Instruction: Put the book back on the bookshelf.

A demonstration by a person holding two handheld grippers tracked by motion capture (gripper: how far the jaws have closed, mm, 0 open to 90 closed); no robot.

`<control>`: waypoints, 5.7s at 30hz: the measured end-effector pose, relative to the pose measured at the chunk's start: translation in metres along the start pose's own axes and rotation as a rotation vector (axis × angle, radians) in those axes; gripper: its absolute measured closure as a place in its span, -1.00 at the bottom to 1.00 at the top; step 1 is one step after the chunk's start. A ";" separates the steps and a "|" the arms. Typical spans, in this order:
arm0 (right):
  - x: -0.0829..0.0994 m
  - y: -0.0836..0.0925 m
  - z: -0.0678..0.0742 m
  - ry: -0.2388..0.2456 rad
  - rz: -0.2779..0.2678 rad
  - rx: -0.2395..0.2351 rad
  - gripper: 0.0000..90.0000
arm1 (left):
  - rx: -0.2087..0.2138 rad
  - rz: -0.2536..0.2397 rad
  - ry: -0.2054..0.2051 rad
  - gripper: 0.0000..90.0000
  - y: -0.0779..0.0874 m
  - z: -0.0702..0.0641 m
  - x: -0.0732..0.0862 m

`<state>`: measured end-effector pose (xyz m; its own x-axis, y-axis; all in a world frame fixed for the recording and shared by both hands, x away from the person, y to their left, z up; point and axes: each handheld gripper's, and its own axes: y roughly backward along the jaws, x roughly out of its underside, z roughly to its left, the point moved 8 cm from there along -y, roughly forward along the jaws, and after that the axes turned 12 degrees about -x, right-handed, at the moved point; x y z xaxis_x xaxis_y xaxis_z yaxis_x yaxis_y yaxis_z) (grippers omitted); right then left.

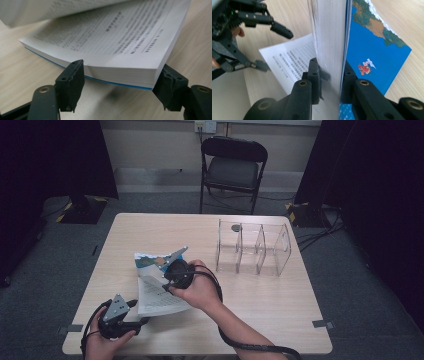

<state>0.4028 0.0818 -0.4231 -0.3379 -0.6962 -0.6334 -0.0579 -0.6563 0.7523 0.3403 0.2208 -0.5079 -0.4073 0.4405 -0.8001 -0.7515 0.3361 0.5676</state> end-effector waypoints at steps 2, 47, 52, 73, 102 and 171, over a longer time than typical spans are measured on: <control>0.001 -0.001 0.001 0.009 0.009 0.001 0.68 | -0.018 0.008 -0.001 -0.28 -0.001 0.004 0.001; 0.066 -0.051 0.019 0.157 0.045 -0.065 0.28 | 0.114 0.061 0.064 -0.40 -0.020 -0.010 0.011; 0.069 -0.050 0.018 0.181 0.040 -0.086 0.16 | 0.119 0.068 0.064 -0.40 -0.021 -0.011 0.012; 0.080 -0.079 0.014 0.387 -0.033 0.083 -0.50 | 0.142 0.071 0.052 -0.39 -0.021 -0.015 0.009; 0.068 -0.055 0.011 0.365 0.023 0.078 0.27 | 0.085 0.062 0.021 -0.58 -0.016 -0.001 0.013; 0.012 0.057 0.009 0.128 0.070 -0.092 0.35 | 0.094 0.109 -0.023 -0.61 -0.022 0.000 0.025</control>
<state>0.3869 0.0390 -0.3859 -0.2152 -0.7688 -0.6022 0.0496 -0.6244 0.7795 0.3468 0.2241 -0.5402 -0.4709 0.4971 -0.7288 -0.6511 0.3616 0.6673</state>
